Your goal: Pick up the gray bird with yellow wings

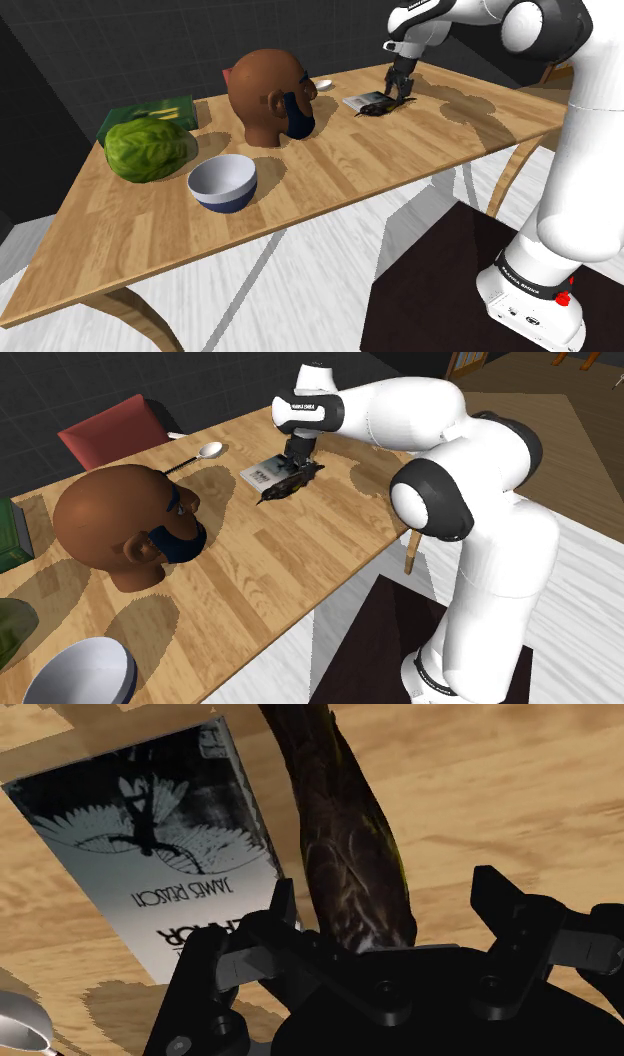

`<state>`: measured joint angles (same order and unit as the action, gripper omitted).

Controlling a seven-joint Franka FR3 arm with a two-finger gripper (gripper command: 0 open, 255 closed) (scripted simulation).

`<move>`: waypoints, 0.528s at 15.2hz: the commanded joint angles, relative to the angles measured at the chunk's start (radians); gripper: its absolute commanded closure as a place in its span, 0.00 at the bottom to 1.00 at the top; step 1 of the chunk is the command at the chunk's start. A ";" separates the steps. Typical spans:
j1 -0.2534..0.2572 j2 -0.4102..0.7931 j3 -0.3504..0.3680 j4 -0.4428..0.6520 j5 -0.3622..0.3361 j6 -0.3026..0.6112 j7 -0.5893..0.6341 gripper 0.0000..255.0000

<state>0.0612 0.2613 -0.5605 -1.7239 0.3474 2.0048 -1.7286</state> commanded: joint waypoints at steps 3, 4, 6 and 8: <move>-0.021 0.058 0.016 0.040 0.037 0.010 -0.061 0.00; -0.021 0.062 0.017 0.031 0.041 0.021 -0.065 0.00; -0.022 0.069 0.020 0.015 0.049 0.044 -0.073 0.00; -0.024 0.081 0.024 -0.005 0.060 0.072 -0.084 0.00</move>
<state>0.0392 0.3345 -0.5384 -1.7209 0.4008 2.0624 -1.8062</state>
